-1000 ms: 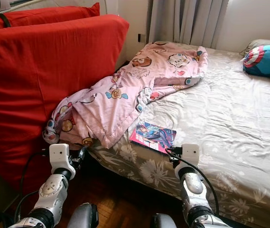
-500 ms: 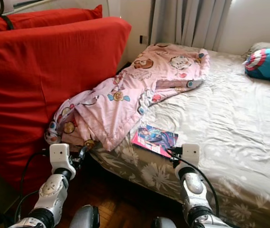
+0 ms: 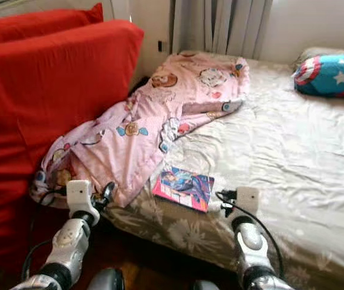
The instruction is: Clean up the room
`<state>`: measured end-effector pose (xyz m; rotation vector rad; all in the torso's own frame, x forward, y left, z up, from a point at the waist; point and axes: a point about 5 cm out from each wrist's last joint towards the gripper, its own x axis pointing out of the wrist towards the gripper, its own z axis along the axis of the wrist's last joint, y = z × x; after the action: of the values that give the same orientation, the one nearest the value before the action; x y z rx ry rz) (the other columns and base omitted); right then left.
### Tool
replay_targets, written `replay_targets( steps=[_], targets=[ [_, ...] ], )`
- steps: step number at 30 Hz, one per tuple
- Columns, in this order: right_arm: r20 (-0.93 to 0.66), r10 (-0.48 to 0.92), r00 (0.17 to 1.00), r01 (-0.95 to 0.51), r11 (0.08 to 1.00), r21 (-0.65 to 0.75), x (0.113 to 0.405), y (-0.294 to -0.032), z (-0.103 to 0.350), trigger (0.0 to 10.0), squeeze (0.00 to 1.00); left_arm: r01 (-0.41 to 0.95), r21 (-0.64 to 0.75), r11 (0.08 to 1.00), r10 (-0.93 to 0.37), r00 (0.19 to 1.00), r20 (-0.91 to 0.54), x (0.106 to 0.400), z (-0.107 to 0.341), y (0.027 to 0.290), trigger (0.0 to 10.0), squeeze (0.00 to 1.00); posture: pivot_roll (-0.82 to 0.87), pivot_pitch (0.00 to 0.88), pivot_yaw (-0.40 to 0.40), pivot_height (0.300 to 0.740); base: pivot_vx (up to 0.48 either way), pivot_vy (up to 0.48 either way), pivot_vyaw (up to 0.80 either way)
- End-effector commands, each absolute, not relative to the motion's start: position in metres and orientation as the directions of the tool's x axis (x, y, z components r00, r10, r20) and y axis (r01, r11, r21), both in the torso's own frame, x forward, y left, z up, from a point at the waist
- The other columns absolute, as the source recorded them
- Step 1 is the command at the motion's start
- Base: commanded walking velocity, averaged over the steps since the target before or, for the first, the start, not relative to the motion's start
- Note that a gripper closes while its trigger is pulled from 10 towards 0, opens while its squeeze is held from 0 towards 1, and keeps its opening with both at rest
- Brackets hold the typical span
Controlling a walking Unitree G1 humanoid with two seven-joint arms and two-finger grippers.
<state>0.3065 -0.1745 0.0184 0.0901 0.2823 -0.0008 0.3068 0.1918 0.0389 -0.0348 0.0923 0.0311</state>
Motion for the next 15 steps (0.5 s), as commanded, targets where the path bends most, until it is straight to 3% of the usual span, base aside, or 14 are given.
replay_targets(
  steps=[1, 6, 15],
  targets=[
    [-0.305, -0.018, 0.952, 0.041, 0.997, 0.07, 0.3031, -0.1876, 0.0153, 10.0, 0.0, -0.015, -0.054, 0.998, 0.009, 0.995, -0.102, 0.3073, 0.0371, 0.1825, 10.0, 0.0, -0.06, 0.0, -0.021, 0.612, 0.311, 0.0, 0.0],
    [-0.315, -0.003, 0.949, 0.025, 0.998, 0.066, 0.3046, -0.1881, 0.0161, 10.0, 0.0, -0.013, -0.057, 0.998, 0.007, 0.995, -0.102, 0.3068, 0.0365, 0.1816, 10.0, 0.0, -0.07, 0.0, -0.021, 0.612, 0.286, 0.0, 0.0],
    [-0.372, 0.043, 0.927, 0.012, 0.989, 0.145, 0.3101, -0.1849, 0.0164, 10.0, 0.0, -0.012, -0.059, 0.998, 0.006, 0.996, -0.091, 0.3054, 0.037, 0.1804, 10.0, 0.0, -0.04, 0.062, -0.022, 0.612, 0.0, 0.0, 0.0]
  ],
)
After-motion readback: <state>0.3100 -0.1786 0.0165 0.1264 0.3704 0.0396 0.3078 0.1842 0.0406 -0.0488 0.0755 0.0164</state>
